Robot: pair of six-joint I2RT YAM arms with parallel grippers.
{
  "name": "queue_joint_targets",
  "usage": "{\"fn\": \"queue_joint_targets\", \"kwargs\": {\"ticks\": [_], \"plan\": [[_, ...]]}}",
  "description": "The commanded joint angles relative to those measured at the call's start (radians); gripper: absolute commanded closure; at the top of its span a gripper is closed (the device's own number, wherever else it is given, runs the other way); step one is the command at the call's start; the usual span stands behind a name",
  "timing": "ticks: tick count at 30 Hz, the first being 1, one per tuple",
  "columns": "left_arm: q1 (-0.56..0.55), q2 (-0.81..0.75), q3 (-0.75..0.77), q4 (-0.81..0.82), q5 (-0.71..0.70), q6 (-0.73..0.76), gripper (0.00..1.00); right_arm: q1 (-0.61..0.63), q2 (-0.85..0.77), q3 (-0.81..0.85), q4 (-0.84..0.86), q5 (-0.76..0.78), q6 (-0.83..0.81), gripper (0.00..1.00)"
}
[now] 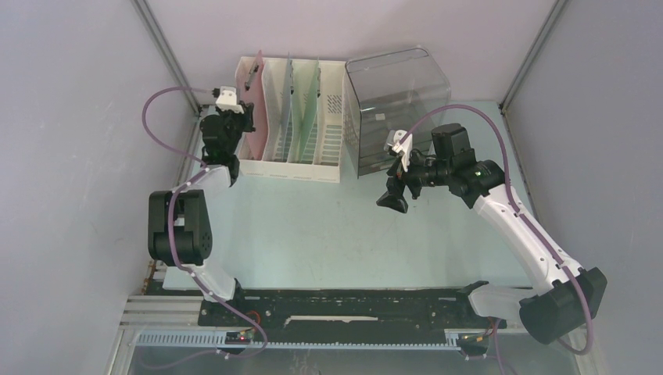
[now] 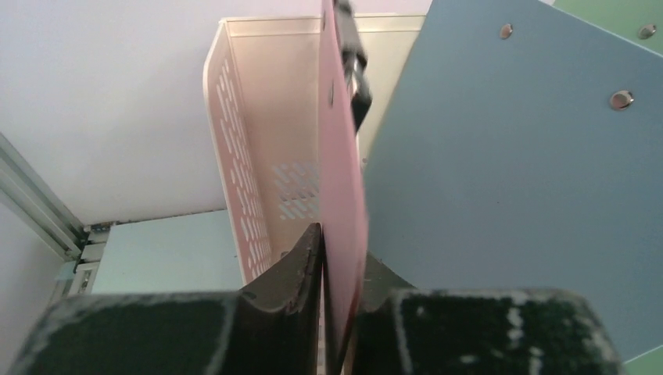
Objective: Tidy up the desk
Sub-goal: Place the folder in the storage box.
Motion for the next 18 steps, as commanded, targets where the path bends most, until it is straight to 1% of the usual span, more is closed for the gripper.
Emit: {"fn": "queue_joint_targets", "kwargs": {"ticks": [1,4,6,8,10,14,18], "plan": [[-0.007,-0.010,0.000,0.061,-0.004,-0.001,0.77,-0.011,-0.011,0.003,-0.001,-0.017,-0.007,0.00],[-0.006,-0.034,-0.007,0.044,-0.021,-0.011,0.64,-0.014,-0.014,0.004,0.001,-0.018,-0.006,0.00],[-0.004,-0.067,-0.004,0.015,-0.044,-0.030,0.51,-0.016,-0.017,0.003,0.000,-0.020,-0.006,0.00],[-0.005,-0.113,0.008,-0.040,-0.064,-0.046,0.39,-0.019,-0.021,0.003,0.001,-0.023,-0.004,0.00],[-0.004,-0.168,0.031,-0.157,-0.085,-0.058,0.28,-0.024,-0.027,0.004,0.002,-0.027,-0.004,0.00],[-0.004,-0.277,0.089,-0.371,-0.110,-0.054,0.13,-0.034,-0.038,0.003,0.003,-0.037,-0.005,0.00],[0.008,-0.366,0.127,-0.527,-0.118,-0.101,0.01,-0.049,-0.060,0.004,0.003,-0.053,-0.002,0.00]]}}
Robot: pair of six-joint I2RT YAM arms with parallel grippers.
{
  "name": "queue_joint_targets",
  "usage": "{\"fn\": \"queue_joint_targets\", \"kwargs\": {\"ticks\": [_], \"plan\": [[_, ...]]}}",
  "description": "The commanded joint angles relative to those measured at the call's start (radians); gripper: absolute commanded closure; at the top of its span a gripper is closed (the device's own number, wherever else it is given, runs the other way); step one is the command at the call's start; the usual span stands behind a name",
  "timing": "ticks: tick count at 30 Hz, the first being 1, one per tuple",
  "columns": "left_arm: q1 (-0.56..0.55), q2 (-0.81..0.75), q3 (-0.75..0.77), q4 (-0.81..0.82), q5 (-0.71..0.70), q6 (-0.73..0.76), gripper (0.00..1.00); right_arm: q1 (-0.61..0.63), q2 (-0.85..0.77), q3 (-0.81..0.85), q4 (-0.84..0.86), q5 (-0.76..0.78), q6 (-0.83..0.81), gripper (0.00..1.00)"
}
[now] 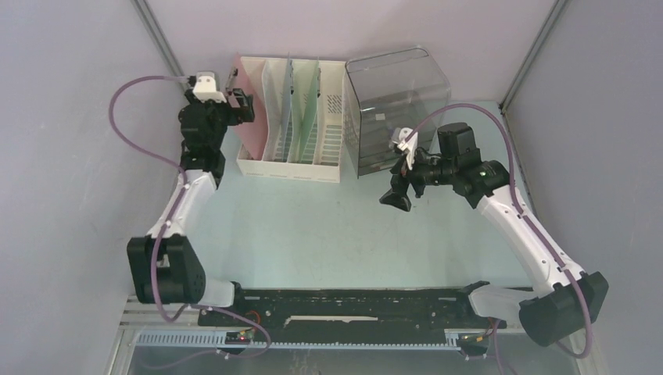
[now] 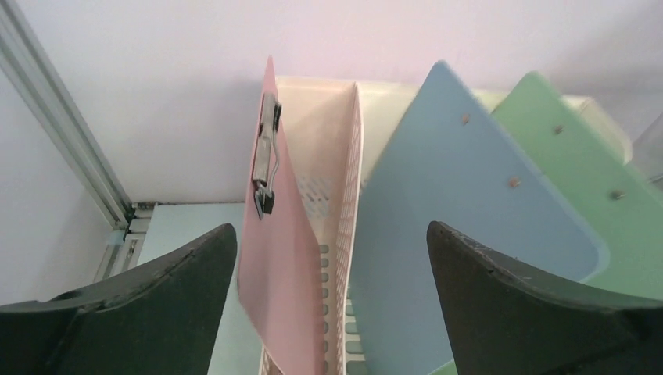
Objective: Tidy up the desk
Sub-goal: Place the folder in the storage box, then reset both arms
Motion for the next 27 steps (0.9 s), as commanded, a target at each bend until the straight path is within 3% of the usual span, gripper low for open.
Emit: {"fn": "queue_joint_targets", "kwargs": {"ticks": [1,7,15,22,27], "plan": [[0.015,-0.131,0.071,-0.204,-0.018,-0.064,0.00,-0.028,-0.060,0.003,0.006,-0.041,-0.001,0.00],[0.056,-0.240,0.070,-0.334,0.108,-0.285,0.00,-0.121,-0.120,0.004,0.014,-0.089,0.010,0.00],[0.058,-0.382,-0.010,-0.435,0.237,-0.446,0.00,-0.364,-0.231,0.003,0.024,-0.136,0.047,0.00],[0.058,-0.494,-0.059,-0.595,0.273,-0.465,0.00,-0.512,-0.301,0.004,0.060,-0.090,0.211,0.00],[0.059,-0.607,-0.072,-0.682,0.340,-0.364,0.00,-0.543,-0.353,0.021,0.071,-0.030,0.384,0.00]]}}
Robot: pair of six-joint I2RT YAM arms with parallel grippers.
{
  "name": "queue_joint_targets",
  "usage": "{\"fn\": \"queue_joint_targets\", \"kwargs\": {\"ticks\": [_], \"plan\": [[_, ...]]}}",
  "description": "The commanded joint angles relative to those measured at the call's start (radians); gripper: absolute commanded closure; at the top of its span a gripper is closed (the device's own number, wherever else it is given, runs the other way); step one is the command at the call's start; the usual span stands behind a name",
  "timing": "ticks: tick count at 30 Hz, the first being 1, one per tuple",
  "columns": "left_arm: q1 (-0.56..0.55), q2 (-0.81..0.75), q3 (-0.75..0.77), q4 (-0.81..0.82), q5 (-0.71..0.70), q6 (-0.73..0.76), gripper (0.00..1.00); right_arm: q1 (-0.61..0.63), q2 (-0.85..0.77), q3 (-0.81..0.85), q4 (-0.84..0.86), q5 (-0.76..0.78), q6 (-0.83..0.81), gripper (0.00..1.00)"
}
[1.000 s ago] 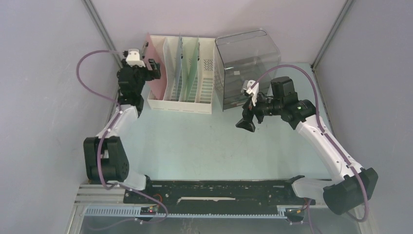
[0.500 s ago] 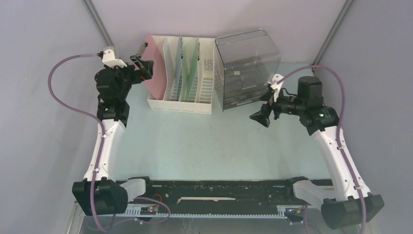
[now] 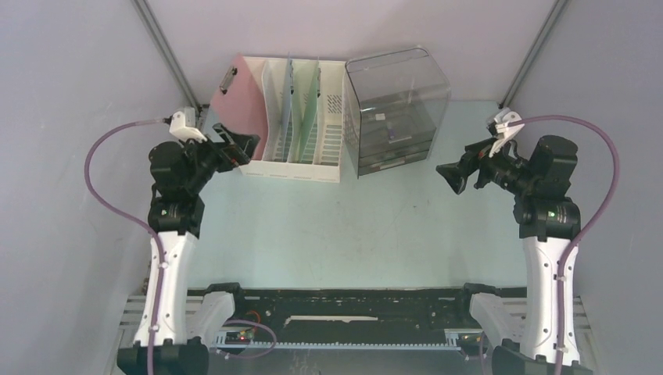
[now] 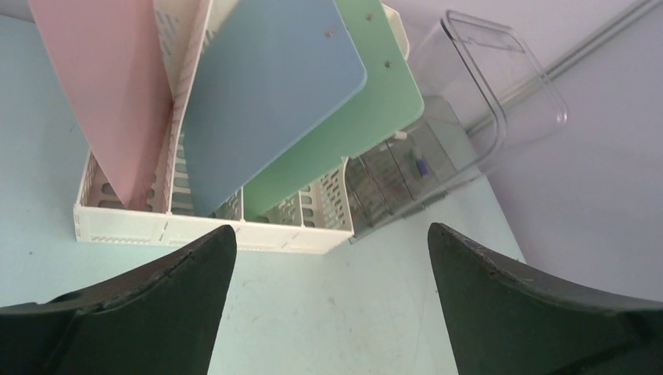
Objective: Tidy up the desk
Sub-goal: Reset both arms
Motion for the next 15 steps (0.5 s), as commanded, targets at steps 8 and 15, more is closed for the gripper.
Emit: {"fn": "queue_joint_targets", "kwargs": {"ticks": [8,15], "plan": [[0.004,-0.271,0.023,-0.133,0.181,0.072,0.00,-0.017,-0.104,0.123,-0.061,0.090,0.284,0.00],[0.005,-0.363,0.075,-0.140,0.218,0.038,0.00,-0.017,-0.122,0.227,-0.168,0.116,0.306,0.00]]}}
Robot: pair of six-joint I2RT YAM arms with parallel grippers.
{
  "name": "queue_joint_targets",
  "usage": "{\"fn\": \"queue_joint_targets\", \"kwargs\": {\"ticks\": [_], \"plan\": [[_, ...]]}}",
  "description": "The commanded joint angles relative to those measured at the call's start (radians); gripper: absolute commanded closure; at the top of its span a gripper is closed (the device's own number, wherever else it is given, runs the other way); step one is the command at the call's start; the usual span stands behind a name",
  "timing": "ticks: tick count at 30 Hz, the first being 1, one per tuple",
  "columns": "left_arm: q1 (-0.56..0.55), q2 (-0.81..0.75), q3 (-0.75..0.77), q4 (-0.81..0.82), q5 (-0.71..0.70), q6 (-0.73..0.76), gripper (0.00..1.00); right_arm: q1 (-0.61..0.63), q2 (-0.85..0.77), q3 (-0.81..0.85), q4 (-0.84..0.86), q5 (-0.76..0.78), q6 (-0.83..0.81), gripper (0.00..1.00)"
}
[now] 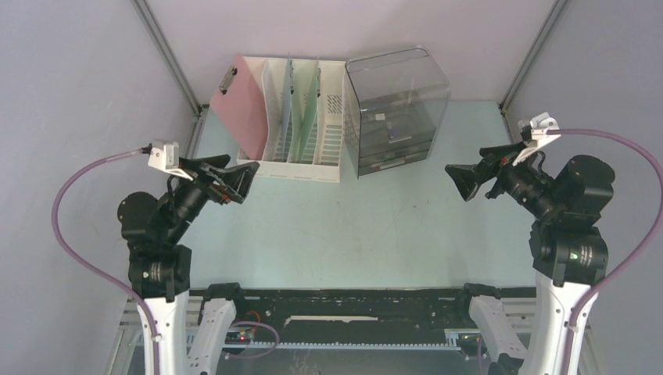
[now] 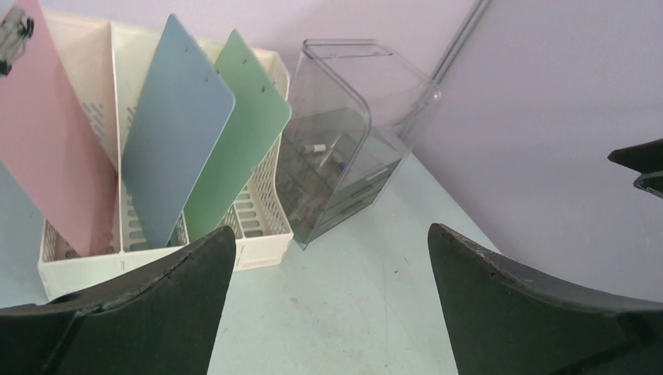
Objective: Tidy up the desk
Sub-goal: Reset both arms
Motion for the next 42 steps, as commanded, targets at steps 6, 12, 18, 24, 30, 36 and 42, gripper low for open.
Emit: {"fn": "queue_joint_targets", "kwargs": {"ticks": [6,12,18,24,30,36,42], "plan": [[0.005,-0.079,0.124,-0.070,0.063,-0.002,0.00,-0.007,0.011,0.183,-0.150,0.024,0.040,0.00],[0.006,-0.140,0.116,-0.101,-0.032,0.037,0.00,-0.006,0.031,0.261,-0.192,-0.015,0.040,0.00],[0.005,-0.135,0.126,-0.108,-0.008,0.040,0.00,-0.007,0.040,0.287,-0.220,-0.065,-0.018,0.00],[0.004,-0.143,0.120,-0.108,0.009,0.038,0.00,-0.008,0.041,0.290,-0.221,-0.084,-0.041,0.00],[0.005,-0.155,0.080,-0.108,0.012,0.040,0.00,-0.011,0.038,0.283,-0.221,-0.116,-0.060,0.00],[0.005,-0.157,0.078,-0.108,0.015,0.044,0.00,-0.019,0.040,0.283,-0.223,-0.140,-0.071,0.00],[0.003,-0.158,0.067,-0.104,0.019,0.047,0.00,-0.023,0.038,0.272,-0.223,-0.163,-0.079,0.00]]}}
